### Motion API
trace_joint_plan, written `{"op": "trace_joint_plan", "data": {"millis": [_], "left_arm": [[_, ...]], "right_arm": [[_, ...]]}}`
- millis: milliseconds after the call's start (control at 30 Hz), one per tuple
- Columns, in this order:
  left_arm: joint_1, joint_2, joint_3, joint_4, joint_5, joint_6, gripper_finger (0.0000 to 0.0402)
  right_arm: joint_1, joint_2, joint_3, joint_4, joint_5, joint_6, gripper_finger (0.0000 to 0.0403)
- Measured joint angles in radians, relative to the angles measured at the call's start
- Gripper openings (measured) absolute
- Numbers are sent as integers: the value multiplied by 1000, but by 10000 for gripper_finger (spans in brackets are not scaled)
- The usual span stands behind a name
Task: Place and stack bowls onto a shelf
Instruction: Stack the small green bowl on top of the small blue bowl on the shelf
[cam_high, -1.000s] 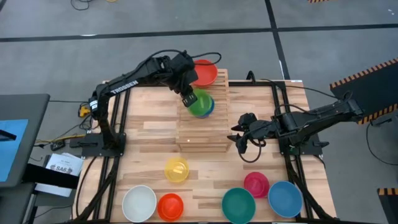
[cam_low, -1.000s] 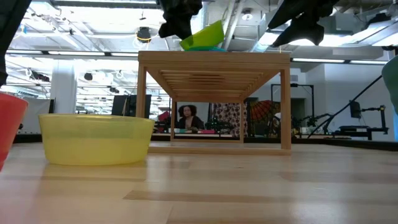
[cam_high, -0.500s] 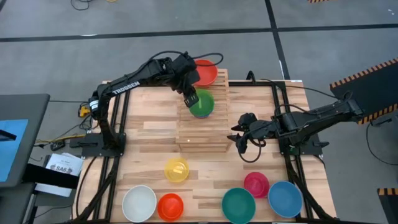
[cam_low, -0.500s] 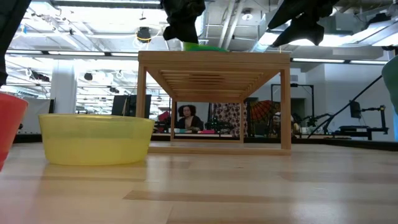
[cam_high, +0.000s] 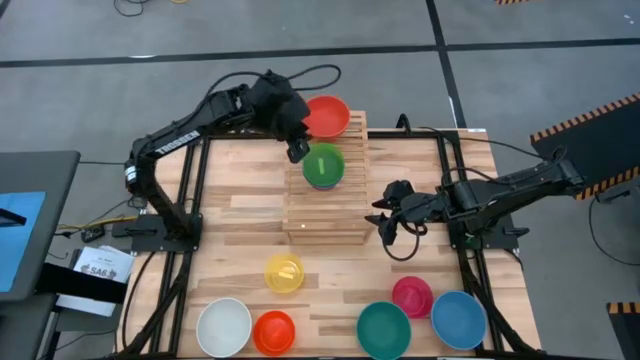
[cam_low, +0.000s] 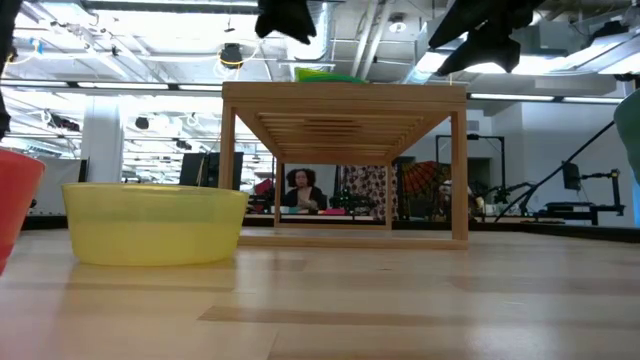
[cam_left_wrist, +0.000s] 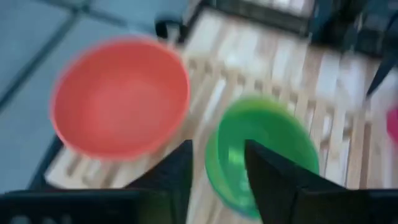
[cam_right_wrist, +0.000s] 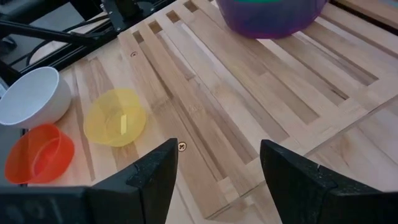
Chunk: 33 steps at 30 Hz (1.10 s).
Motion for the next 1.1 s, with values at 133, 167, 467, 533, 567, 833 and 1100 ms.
{"op": "trace_joint_plan", "data": {"millis": [133,167,467,533,567,833,1100], "left_arm": [[-1,-124,-222,268,30,-39,19],[-2,-162,-303,348,49,-56,12],[-19,-342,-921,1205,43,-106,0],[-12,-334,-949,1247,24,-125,0],[-12,-322,-949,1260,22,-126,0],[-20,-239,-927,1255,20,-80,0],[-21,-227,-927,1242,-37,-48,0]], "right_arm": [[0,0,0,2,0,0,255],[0,0,0,2,0,0,255],[0,0,0,4,28,0,255],[0,0,0,4,34,0,255],[0,0,0,4,34,0,255],[0,0,1,1,46,0,255],[0,0,1,1,50,0,255]]}}
